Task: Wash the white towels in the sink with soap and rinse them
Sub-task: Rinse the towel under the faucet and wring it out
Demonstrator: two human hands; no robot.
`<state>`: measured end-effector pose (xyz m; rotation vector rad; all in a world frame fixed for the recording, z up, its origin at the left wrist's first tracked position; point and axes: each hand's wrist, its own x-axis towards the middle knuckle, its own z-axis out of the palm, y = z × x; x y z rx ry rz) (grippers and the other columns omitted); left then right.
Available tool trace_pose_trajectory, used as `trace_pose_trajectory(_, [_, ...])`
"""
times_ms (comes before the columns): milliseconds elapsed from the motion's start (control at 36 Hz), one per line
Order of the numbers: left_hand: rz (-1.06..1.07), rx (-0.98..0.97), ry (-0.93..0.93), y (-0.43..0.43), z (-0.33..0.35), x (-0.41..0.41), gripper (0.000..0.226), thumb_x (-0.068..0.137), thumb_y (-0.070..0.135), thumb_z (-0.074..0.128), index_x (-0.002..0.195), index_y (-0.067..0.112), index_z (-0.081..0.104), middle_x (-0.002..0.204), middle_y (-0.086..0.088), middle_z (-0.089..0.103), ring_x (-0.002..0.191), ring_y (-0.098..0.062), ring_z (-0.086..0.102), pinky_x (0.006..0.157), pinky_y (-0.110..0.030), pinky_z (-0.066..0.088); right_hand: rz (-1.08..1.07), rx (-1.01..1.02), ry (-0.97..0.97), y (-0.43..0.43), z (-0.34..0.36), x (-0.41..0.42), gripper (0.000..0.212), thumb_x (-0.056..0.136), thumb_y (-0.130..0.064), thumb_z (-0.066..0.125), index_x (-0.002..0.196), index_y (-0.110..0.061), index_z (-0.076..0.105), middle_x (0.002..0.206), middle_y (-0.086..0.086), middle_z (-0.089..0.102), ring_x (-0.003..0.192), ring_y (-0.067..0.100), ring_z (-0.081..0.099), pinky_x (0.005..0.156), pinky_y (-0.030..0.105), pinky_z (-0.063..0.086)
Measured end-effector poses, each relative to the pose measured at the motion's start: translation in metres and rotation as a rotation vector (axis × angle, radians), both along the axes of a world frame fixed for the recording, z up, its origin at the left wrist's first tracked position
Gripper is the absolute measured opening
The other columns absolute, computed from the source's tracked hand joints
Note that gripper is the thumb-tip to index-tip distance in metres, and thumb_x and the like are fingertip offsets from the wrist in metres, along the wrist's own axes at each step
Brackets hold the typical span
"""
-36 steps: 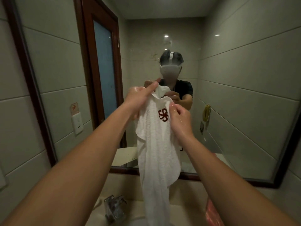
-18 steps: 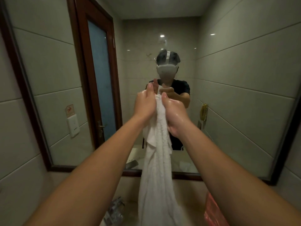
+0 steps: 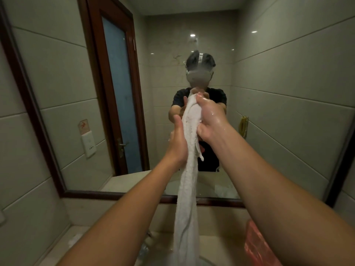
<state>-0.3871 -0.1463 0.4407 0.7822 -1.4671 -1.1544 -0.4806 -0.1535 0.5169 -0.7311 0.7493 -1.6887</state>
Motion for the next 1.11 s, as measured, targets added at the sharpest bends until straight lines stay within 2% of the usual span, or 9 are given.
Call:
trace_pose_trajectory(167, [0.117, 0.2, 0.074, -0.003, 0.005, -0.009, 0.103, 0.064, 0.101, 0.014, 0.115, 0.033, 0.072, 0.106, -0.006, 0.081, 0.103, -0.025, 0.077, 0.101, -0.049, 0.059, -0.01, -0.037, 0.184, 0.003, -0.023, -0.013, 0.017, 0.106, -0.025, 0.064, 0.101, -0.014, 0.076, 0.105, 0.014, 0.081, 0.101, 0.031, 0.079, 0.103, 0.055, 0.057])
trace_pose_trajectory(278, [0.08, 0.345, 0.104, -0.024, -0.003, -0.008, 0.121, 0.052, 0.113, 0.024, 0.124, 0.03, 0.072, 0.108, -0.009, 0.081, 0.1, -0.032, 0.079, 0.097, -0.054, 0.061, -0.19, 0.047, 0.453, 0.014, -0.066, -0.018, 0.038, 0.108, -0.05, 0.051, 0.119, -0.023, 0.075, 0.107, 0.0, 0.081, 0.103, 0.02, 0.077, 0.103, 0.05, 0.058])
trace_pose_trajectory(417, [0.042, 0.456, 0.208, -0.046, 0.011, -0.016, 0.1, 0.088, 0.094, 0.021, 0.138, 0.02, 0.064, 0.105, -0.011, 0.077, 0.085, -0.028, 0.078, 0.069, -0.041, 0.062, 0.011, 0.082, 0.441, 0.032, -0.135, -0.008, 0.08, 0.089, -0.088, 0.039, 0.133, -0.029, 0.07, 0.122, 0.001, 0.076, 0.117, 0.02, 0.071, 0.11, 0.049, 0.051])
trace_pose_trajectory(556, [-0.021, 0.414, 0.166, -0.043, 0.029, -0.014, 0.097, 0.097, 0.085, 0.023, 0.147, 0.01, 0.058, 0.144, -0.02, 0.064, 0.126, -0.036, 0.065, 0.094, -0.043, 0.056, 0.105, 0.048, 0.467, 0.041, -0.153, 0.0, 0.068, 0.098, -0.069, 0.047, 0.13, -0.013, 0.069, 0.102, 0.013, 0.077, 0.089, 0.025, 0.075, 0.087, 0.045, 0.06])
trace_pose_trajectory(611, [-0.089, 0.398, 0.174, -0.042, 0.026, -0.005, 0.096, 0.096, 0.086, 0.025, 0.145, 0.011, 0.061, 0.135, -0.022, 0.07, 0.122, -0.036, 0.069, 0.099, -0.045, 0.057, 0.08, 0.093, 0.504, 0.038, -0.147, -0.004, 0.055, 0.106, -0.058, 0.049, 0.133, -0.013, 0.067, 0.109, 0.009, 0.079, 0.095, 0.022, 0.077, 0.09, 0.042, 0.062])
trace_pose_trajectory(778, [-0.092, 0.337, -0.022, -0.03, -0.051, 0.021, 0.107, 0.09, 0.091, 0.01, 0.127, 0.013, 0.074, 0.076, -0.014, 0.058, 0.064, -0.02, 0.054, 0.063, -0.03, 0.044, 0.068, 0.123, 0.302, 0.027, -0.134, -0.007, 0.051, 0.108, -0.055, 0.05, 0.14, -0.017, 0.064, 0.113, 0.012, 0.08, 0.104, 0.028, 0.078, 0.091, 0.044, 0.062])
trace_pose_trajectory(917, [-0.128, 0.425, -0.124, 0.009, -0.093, 0.026, 0.106, 0.091, 0.086, 0.0, 0.142, 0.019, 0.064, 0.11, -0.017, 0.08, 0.103, -0.031, 0.078, 0.088, -0.044, 0.064, 0.124, 0.172, 0.264, 0.01, -0.136, 0.004, 0.061, 0.103, -0.054, 0.059, 0.15, -0.015, 0.054, 0.13, 0.015, 0.072, 0.116, 0.033, 0.073, 0.101, 0.051, 0.059])
trace_pose_trajectory(1000, [-0.156, 0.487, -0.075, 0.018, -0.095, 0.032, 0.115, 0.087, 0.089, -0.004, 0.134, 0.013, 0.07, 0.106, -0.028, 0.077, 0.092, -0.04, 0.076, 0.08, -0.045, 0.065, 0.177, 0.173, 0.274, 0.0, -0.145, 0.005, 0.063, 0.099, -0.052, 0.065, 0.148, -0.013, 0.055, 0.129, 0.015, 0.073, 0.116, 0.032, 0.073, 0.104, 0.05, 0.058])
trace_pose_trajectory(1111, [-0.253, 0.607, 0.111, 0.016, -0.091, 0.046, 0.135, 0.077, 0.099, -0.005, 0.118, 0.001, 0.079, 0.108, -0.03, 0.074, 0.09, -0.038, 0.071, 0.086, -0.045, 0.06, 0.155, 0.199, 0.519, 0.005, -0.161, -0.002, 0.058, 0.105, -0.062, 0.051, 0.123, -0.008, 0.064, 0.078, -0.002, 0.073, 0.067, 0.009, 0.069, 0.06, 0.026, 0.053])
